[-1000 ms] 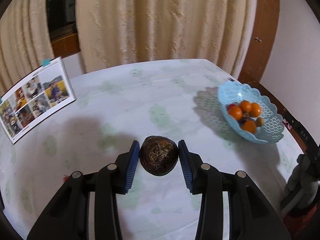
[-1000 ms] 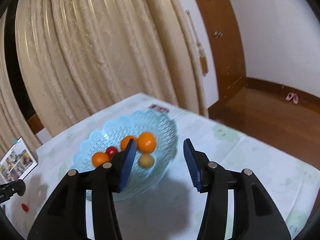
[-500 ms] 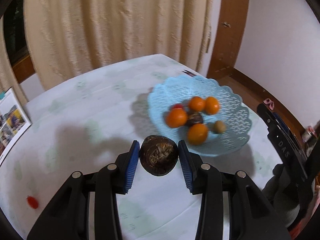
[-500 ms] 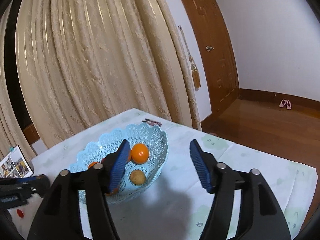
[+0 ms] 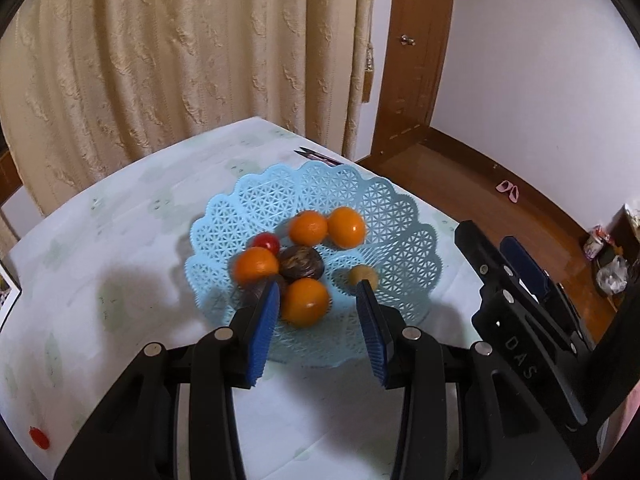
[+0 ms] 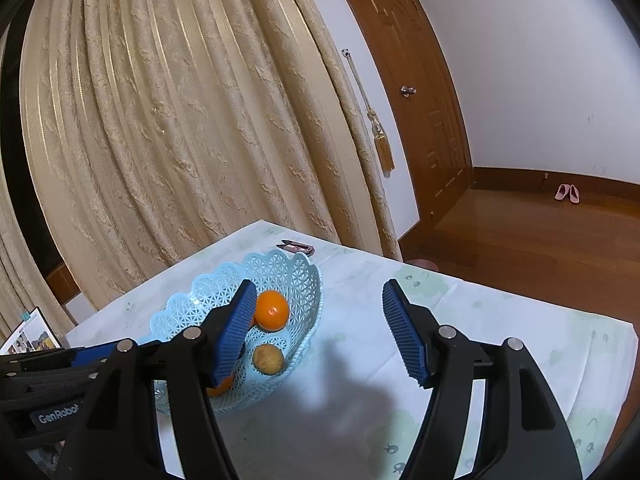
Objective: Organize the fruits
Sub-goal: 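Carry the dark brown fruit into the blue basket and open the left gripper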
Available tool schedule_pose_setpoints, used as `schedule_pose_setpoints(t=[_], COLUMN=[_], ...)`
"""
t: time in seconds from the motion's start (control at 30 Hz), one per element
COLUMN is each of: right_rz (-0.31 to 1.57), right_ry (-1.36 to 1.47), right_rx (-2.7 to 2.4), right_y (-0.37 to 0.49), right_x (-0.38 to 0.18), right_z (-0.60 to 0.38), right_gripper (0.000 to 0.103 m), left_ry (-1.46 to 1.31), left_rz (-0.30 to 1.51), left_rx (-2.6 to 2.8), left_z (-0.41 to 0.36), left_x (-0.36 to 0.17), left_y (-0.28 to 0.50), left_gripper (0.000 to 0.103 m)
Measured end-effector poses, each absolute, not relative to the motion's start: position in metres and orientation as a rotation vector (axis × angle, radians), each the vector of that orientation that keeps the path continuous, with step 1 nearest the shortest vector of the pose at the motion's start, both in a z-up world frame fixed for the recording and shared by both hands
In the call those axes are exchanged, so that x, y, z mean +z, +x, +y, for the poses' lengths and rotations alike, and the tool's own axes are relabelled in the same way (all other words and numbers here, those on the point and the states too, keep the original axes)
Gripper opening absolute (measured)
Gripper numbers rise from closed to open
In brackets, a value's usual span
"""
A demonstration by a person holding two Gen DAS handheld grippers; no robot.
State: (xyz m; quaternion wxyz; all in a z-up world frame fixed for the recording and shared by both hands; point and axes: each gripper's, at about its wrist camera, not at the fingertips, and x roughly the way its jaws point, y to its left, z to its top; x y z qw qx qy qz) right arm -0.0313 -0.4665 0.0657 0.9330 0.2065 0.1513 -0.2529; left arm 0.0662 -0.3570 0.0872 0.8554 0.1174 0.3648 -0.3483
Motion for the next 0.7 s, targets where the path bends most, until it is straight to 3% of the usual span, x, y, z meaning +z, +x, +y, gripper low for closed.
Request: schedule_pose_setpoints(t=[0.23, 0.47, 0.7], right_rz=[0.309, 0.313, 0.306], right_ry=[0.435, 0.429, 0.429], right_rx=[-0.521, -0.531, -0.544], right_y=[-0.032, -0.031, -0.031], right_x=[0.065, 0.065, 0.065], right_z=[-0.467, -0.465, -0.464], right_gripper=[0.067, 0.068, 0.073], left_ry=[0.199, 0.167, 0.149], left_rz=[0.771, 0.77, 0.801], left_rx=[-0.679, -0.619, -0.565], left_z=[-0.334, -0.304, -0.275], left_x=[0.095, 0.105, 0.107], left_y=[0.079, 0.084, 0.085], left_gripper=[0.043, 0.07, 0.072])
